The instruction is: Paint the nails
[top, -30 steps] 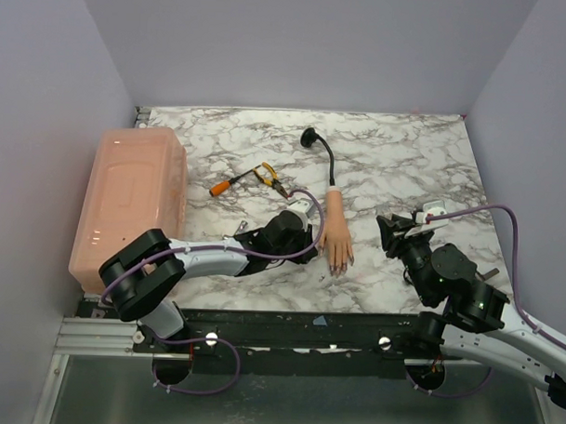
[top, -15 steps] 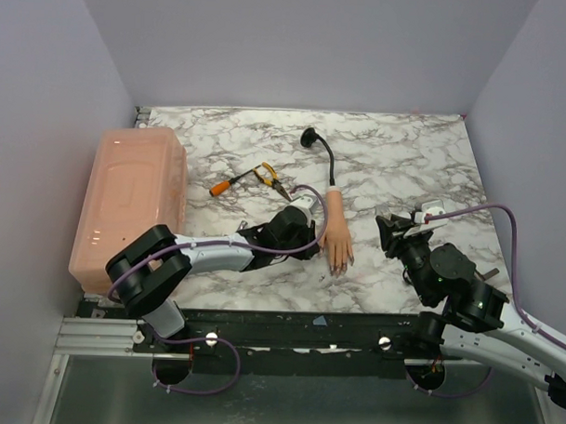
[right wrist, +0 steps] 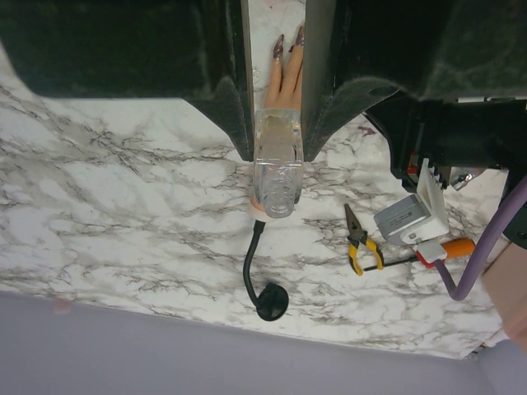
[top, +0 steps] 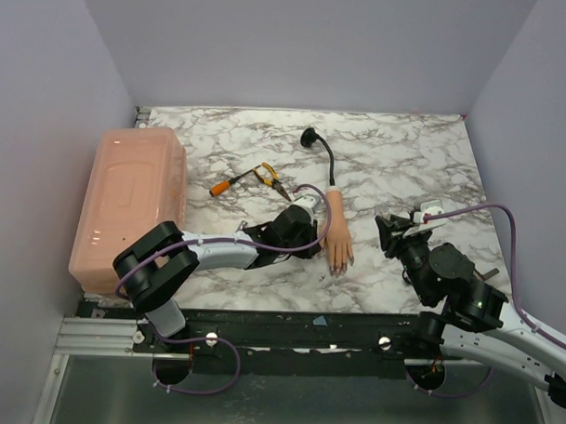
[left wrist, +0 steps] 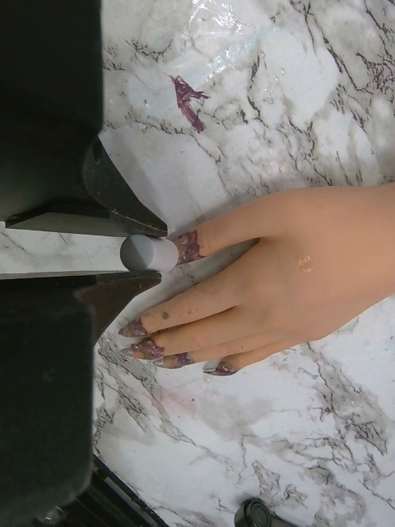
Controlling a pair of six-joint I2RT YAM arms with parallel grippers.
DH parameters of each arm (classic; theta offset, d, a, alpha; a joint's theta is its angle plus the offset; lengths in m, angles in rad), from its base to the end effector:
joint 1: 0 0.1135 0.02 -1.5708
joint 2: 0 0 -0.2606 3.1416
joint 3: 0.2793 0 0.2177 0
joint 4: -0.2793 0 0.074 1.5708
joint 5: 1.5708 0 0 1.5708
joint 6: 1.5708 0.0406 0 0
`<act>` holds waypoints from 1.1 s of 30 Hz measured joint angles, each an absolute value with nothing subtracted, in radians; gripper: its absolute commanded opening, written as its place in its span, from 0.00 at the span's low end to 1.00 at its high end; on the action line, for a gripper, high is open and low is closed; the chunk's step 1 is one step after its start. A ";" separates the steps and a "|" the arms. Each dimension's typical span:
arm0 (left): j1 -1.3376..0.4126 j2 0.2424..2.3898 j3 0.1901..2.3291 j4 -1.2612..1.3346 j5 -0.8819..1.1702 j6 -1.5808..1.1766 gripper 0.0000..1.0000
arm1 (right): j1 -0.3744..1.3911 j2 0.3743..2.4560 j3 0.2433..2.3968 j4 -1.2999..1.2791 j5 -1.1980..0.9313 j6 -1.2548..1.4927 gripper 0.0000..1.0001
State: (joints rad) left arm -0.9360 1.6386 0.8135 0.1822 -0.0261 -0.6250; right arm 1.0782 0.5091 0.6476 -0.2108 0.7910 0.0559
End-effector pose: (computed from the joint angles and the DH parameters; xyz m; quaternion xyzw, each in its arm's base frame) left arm 0.1879 -0.2534 0.1918 0.1327 0.8843 -0.3065 0.3261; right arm 0.0698 0.0689 0.3214 -0.1017 0.7177 0.0997 0.6817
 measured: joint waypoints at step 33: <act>-0.944 1.620 0.768 0.210 -0.014 -0.645 0.00 | 1.078 0.509 0.648 -0.211 0.791 0.056 0.00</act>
State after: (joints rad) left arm -0.9436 1.6196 0.7681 0.2100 -0.0143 -0.6449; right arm 1.0782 0.5091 0.6476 -0.2108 0.7910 0.0559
